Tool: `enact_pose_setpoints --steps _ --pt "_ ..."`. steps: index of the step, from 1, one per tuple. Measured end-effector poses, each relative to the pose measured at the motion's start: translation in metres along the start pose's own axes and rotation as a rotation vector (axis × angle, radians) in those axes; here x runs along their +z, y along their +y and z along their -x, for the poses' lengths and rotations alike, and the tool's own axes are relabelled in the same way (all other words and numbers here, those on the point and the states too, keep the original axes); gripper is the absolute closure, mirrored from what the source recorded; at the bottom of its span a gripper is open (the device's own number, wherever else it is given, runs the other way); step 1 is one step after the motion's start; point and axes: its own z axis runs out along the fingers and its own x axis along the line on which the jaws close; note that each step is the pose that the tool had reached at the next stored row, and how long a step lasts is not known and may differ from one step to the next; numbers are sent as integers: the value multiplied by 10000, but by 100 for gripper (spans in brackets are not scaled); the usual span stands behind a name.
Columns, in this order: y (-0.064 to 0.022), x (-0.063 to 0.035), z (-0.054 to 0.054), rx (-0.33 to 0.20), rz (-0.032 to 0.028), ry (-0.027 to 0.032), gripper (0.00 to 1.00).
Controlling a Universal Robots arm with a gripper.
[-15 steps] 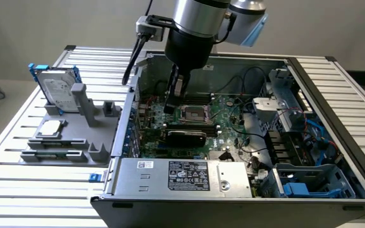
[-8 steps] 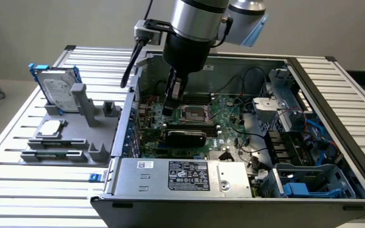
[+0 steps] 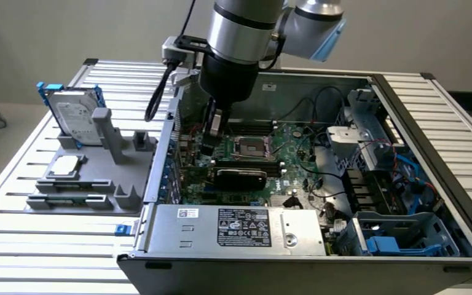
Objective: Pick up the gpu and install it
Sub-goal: 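Insert the gpu into the slot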
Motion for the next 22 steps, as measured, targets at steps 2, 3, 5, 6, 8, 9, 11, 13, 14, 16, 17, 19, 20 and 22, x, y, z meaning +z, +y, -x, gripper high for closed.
enact_pose_setpoints --steps 2,3,5,6,8,9,11,13,14,16,17,19,20,22 --pt "3 5 0 0 12 4 89" --pt "4 1 -3 -2 19 6 89" --pt "12 -14 -15 -4 22 0 89" --pt "21 -18 -18 -10 26 -4 89" --pt "50 -22 -21 -22 50 -27 89" --pt "69 -22 -23 -28 71 -44 89" --pt "118 -14 -26 -40 107 -77 89" --pt "176 -1 -30 -50 142 -103 89" --pt "206 5 -33 -53 163 -108 89" --pt "265 19 -36 -60 199 -116 89" --pt "289 25 -39 -62 212 -115 89" --pt "323 33 -45 -63 226 -115 89" --pt "336 36 -50 -64 232 -113 89" --pt "363 44 -57 -64 240 -113 89"
